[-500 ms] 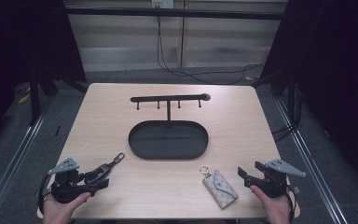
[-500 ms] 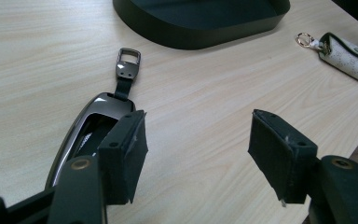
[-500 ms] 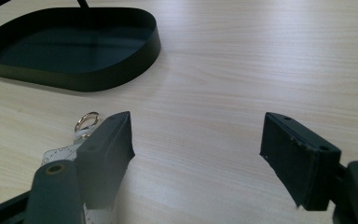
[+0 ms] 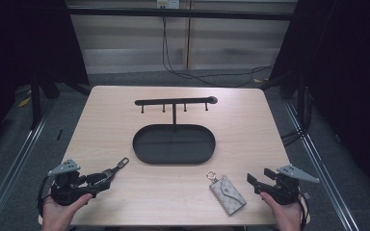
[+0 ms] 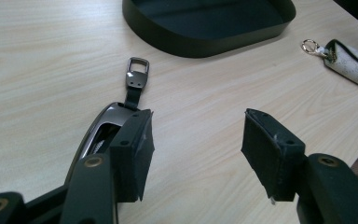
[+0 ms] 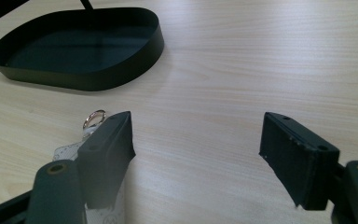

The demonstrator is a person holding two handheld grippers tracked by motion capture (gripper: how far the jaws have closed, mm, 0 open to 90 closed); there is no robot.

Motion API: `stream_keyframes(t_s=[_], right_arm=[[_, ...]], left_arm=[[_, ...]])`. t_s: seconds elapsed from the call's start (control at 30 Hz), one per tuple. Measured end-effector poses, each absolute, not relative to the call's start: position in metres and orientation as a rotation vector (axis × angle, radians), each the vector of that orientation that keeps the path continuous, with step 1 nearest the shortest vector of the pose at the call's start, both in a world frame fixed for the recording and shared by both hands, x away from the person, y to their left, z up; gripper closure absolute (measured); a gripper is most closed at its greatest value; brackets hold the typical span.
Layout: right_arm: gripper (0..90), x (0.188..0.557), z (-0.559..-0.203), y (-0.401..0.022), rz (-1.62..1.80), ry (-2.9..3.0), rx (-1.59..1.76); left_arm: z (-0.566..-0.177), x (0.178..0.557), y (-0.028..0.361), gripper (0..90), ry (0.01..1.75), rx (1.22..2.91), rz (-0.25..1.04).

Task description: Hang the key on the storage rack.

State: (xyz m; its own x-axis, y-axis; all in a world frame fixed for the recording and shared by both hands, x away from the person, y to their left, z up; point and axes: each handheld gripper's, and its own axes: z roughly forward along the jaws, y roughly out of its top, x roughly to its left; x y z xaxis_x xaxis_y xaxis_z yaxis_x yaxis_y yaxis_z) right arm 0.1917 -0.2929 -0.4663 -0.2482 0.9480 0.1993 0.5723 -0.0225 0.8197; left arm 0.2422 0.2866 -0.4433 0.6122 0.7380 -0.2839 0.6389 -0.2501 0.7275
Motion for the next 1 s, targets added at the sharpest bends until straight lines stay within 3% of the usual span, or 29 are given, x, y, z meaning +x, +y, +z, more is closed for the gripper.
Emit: stream_keyframes(t_s=[0.27,0.57,0.83,1.0], right_arm=[[25.8,0.189,-0.463,-0.289,1.172,1.848,1.557],[25.8,0.188,-0.464,-0.290,1.201,1.863,1.568],[25.8,0.190,-0.465,-0.290,1.203,1.881,1.567],[25.7,0.190,-0.466,-0.290,1.206,1.886,1.573]], left_arm=[[-0.434,0.245,0.279,42.5,1.067,2.007,0.159],[-0.415,0.254,0.269,49.9,1.001,2.094,0.133],[-0.409,0.271,0.264,49.0,1.014,2.139,0.088],[-0.403,0.283,0.258,54.7,1.007,2.228,0.104]])
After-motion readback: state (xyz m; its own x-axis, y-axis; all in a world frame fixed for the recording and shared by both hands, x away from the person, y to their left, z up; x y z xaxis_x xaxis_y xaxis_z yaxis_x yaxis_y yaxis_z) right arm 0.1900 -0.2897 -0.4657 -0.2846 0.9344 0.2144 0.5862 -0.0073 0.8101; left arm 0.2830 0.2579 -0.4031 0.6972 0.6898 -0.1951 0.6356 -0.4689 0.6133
